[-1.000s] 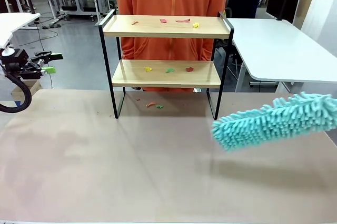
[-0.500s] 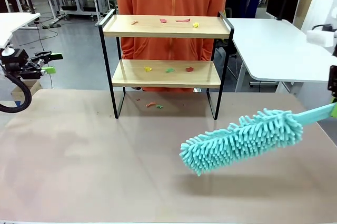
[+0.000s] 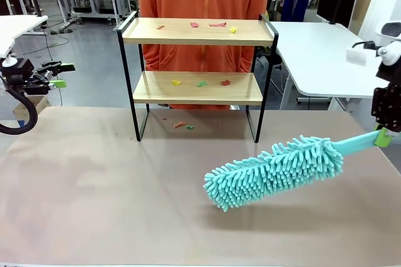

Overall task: Clean the shelf.
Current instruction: Clean the specific section of the Shelf indicated by the human with the Duster.

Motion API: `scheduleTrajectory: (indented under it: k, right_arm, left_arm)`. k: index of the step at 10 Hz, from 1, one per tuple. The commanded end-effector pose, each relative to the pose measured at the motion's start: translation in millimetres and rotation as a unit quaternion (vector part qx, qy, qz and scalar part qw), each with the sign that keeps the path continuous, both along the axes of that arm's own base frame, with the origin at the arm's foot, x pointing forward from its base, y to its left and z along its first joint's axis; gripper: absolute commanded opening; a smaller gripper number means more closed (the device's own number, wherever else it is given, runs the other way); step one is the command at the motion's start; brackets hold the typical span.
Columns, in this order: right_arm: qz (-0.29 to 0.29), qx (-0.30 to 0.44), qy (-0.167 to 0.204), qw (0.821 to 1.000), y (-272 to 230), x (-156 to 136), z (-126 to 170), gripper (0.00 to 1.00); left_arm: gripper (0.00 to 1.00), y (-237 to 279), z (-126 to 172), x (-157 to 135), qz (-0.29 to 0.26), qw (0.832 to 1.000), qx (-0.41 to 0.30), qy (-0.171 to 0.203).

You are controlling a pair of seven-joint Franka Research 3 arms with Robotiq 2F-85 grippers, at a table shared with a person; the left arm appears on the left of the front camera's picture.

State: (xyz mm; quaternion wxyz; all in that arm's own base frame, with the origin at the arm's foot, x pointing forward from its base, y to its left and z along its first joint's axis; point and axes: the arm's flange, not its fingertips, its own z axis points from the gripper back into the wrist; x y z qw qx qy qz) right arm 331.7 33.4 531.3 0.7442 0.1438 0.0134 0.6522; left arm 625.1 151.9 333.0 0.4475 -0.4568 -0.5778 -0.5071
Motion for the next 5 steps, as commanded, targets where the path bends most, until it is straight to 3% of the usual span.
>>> scheduleTrajectory:
  k: [1,5]
  right_arm:
    - [0.005,-0.007,-0.001,1.000,-3.7,-3.5,6.8,0.13]
    - [0.005,-0.007,-0.001,1.000,-3.7,-3.5,6.8,0.13]
  left_arm:
    - [1.00,-1.4,1.3,-3.2,0.000,1.000,0.006,-0.006]
    - [1.00,-1.4,1.3,-3.2,0.000,1.000,0.006,-0.006]
